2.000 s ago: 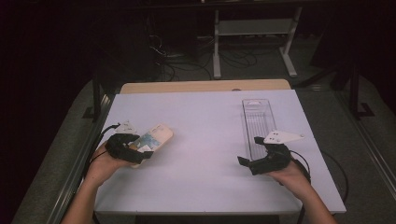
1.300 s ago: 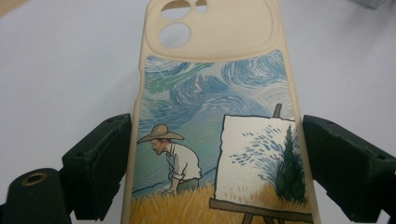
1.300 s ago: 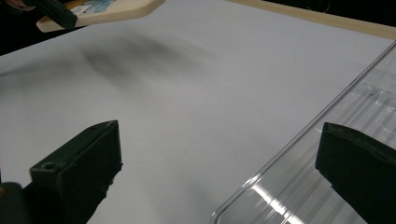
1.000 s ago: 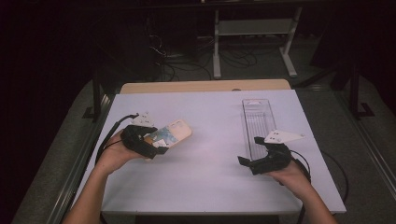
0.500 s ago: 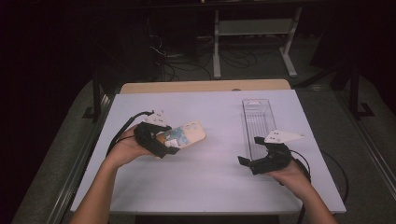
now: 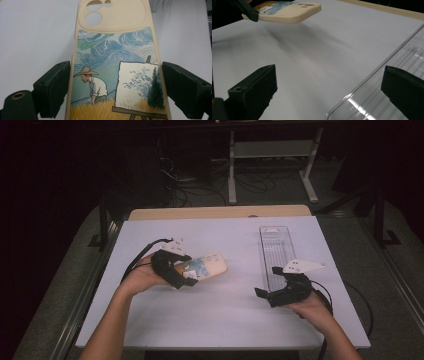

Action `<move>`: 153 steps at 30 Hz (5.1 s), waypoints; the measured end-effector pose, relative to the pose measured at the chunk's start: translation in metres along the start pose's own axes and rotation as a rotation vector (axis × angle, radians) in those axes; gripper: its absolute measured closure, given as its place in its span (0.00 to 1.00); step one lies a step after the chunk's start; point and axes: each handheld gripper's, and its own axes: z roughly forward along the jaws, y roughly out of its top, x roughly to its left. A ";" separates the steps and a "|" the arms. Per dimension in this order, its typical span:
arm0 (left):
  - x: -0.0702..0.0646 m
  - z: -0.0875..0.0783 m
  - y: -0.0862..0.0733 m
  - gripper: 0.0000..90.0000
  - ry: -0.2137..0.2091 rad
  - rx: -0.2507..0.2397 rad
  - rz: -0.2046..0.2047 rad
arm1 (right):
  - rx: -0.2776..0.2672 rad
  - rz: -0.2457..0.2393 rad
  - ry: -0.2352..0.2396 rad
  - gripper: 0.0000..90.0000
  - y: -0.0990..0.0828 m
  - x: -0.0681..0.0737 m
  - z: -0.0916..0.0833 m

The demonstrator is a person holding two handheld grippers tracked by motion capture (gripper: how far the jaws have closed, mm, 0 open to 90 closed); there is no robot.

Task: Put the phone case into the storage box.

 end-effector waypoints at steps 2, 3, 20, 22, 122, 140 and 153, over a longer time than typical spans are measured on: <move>0.000 0.000 0.001 0.12 -0.004 -0.001 0.006 | 0.005 0.000 0.001 0.00 0.001 0.000 0.000; -0.001 0.001 0.001 0.12 -0.004 0.007 0.012 | 0.005 -0.001 -0.001 0.00 0.001 0.000 0.000; -0.001 0.002 0.005 0.12 -0.024 0.016 0.024 | 0.027 -0.039 0.017 0.00 0.031 -0.010 -0.003; -0.001 0.002 0.005 0.12 -0.027 0.016 0.029 | 0.031 -0.046 0.024 0.00 0.035 -0.012 -0.001; -0.041 0.027 0.021 0.12 -0.183 0.092 0.257 | 0.272 -0.342 0.437 0.00 0.074 0.037 0.086; -0.050 0.031 0.026 0.12 -0.187 0.105 0.305 | 0.305 -0.433 0.444 0.00 0.069 0.051 0.101; -0.050 0.031 0.027 0.12 -0.184 0.109 0.319 | 0.350 -0.457 0.452 0.01 0.065 0.056 0.106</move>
